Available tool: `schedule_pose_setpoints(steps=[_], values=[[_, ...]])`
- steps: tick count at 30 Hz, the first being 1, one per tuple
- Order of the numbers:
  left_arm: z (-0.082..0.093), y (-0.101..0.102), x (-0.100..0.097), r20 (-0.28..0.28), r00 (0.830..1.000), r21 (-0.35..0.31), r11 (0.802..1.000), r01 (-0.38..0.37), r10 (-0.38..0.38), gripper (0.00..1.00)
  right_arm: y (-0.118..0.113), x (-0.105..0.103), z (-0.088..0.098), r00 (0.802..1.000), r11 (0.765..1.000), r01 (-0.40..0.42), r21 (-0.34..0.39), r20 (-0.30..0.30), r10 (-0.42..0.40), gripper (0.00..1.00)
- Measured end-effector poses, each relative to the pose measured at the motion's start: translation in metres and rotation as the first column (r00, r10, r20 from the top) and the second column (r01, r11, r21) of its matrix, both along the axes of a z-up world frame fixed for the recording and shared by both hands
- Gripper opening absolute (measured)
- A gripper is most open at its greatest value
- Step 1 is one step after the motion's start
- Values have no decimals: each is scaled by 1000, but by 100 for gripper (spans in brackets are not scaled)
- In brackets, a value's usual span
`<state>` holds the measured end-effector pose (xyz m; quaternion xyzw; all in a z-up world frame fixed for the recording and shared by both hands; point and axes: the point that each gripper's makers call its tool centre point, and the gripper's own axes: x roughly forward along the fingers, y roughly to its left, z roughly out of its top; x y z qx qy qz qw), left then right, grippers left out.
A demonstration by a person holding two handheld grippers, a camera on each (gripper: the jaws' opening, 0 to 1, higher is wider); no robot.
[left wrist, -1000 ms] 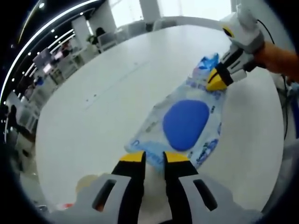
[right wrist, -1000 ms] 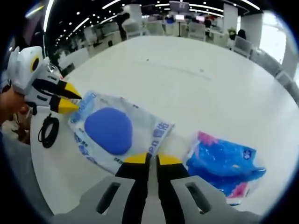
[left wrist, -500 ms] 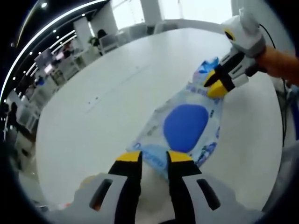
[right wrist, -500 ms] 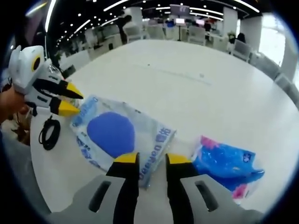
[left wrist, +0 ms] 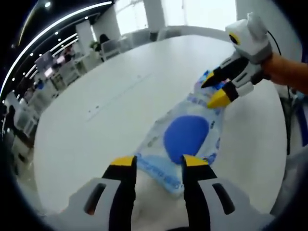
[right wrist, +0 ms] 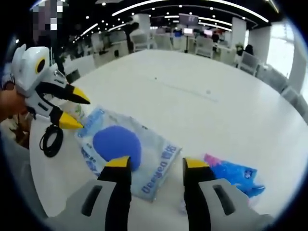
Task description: Arrange the tabletop items into an orderly group along one side of the table until the central work area is clear of visible clutter.
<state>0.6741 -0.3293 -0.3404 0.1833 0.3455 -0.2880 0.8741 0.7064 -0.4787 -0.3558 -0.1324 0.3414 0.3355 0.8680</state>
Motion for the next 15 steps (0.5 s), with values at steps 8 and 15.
schedule_pose_setpoints(steps=[8, 15], values=[[7, -15, -7, -3, 998, -54, 997, 56, -56, 58, 6, -3, 6, 999, 999, -44, 7, 27, 44, 63], [13, -29, -18, -19, 993, -108, 988, 114, -117, 75, 13, -9, 11, 994, 995, -93, 27, 53, 92, 80]])
